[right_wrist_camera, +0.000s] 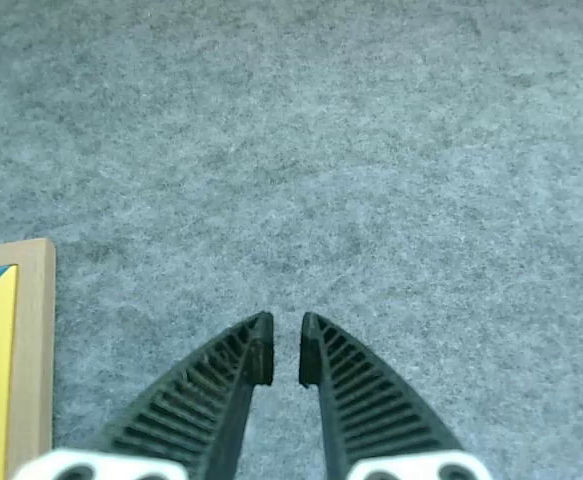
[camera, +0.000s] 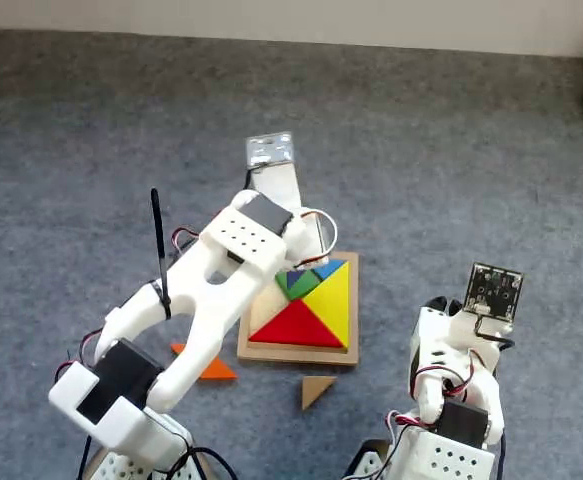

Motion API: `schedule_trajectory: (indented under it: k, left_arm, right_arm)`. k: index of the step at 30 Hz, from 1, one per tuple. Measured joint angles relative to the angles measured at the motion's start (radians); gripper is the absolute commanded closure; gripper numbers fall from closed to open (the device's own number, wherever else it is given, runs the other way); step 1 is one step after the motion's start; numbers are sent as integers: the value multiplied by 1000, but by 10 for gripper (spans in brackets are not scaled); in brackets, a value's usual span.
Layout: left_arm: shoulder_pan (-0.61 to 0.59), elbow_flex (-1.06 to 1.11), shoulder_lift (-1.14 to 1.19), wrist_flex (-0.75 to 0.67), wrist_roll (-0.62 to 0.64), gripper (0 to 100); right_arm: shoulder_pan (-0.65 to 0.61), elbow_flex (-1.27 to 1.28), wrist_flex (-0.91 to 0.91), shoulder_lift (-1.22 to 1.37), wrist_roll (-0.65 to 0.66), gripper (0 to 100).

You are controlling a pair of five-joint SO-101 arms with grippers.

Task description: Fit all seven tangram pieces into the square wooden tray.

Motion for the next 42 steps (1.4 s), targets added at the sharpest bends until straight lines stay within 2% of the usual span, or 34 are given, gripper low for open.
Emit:
schedule_trajectory:
  k: [5, 9, 16, 20, 32, 36, 39, 42]
  left_arm:
    - [0, 0, 0, 0, 281, 992]
    - [2, 37, 0, -8, 384, 973]
    - [49, 44, 0, -11, 443, 673]
    - [49, 44, 0, -11, 446, 603]
    - [49, 44, 0, -11, 440, 603]
    - [49, 44, 0, -11, 319, 607]
    - [46, 44, 0, -11, 224, 687]
    - [28, 44, 0, -11, 124, 864]
  right_arm:
    - [0, 0, 0, 0, 0, 944]
    - [0, 0, 0, 0, 0, 944]
    - [0, 0, 0, 0, 0, 944]
    - [0, 0, 0, 0, 0, 944]
    - [0, 0, 0, 0, 0, 944]
    - [0, 0, 0, 0, 0, 944]
    - [0, 0, 0, 0, 0, 944]
    - [0, 0, 0, 0, 0, 944]
